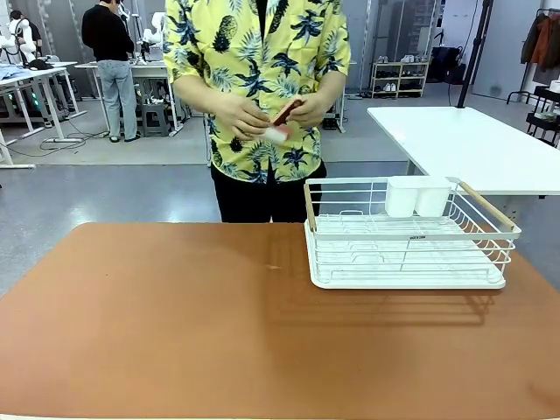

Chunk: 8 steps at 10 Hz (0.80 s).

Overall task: Clean the table.
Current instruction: Pick up the Lint Roller when the human hands it over.

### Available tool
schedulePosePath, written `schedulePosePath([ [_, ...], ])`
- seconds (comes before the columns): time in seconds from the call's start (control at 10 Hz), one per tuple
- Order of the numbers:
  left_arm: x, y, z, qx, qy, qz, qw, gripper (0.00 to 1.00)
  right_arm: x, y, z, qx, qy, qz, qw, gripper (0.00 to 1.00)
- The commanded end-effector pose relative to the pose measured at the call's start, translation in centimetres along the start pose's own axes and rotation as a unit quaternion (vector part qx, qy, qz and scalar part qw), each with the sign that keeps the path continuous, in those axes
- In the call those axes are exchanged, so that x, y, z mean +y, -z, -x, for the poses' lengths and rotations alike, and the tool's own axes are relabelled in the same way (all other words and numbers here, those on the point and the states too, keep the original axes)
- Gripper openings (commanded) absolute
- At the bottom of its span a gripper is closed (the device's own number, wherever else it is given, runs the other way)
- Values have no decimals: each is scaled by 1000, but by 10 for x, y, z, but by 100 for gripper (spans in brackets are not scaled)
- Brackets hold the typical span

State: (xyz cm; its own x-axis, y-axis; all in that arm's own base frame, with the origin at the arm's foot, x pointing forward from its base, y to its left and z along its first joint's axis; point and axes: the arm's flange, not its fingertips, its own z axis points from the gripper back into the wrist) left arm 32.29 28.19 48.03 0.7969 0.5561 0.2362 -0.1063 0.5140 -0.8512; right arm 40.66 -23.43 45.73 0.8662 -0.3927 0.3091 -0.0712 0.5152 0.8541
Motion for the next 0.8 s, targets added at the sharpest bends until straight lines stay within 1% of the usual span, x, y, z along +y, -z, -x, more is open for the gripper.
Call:
schedulePosePath([
  [0.0, 1, -2, 0, 0, 3, 8, 1000, 100, 2, 0, -1, -5, -4, -7, 1000, 100],
  [0.7, 1, -2, 0, 0, 3, 8, 1000, 100, 2, 0, -1, -5, -4, -7, 1000, 100],
])
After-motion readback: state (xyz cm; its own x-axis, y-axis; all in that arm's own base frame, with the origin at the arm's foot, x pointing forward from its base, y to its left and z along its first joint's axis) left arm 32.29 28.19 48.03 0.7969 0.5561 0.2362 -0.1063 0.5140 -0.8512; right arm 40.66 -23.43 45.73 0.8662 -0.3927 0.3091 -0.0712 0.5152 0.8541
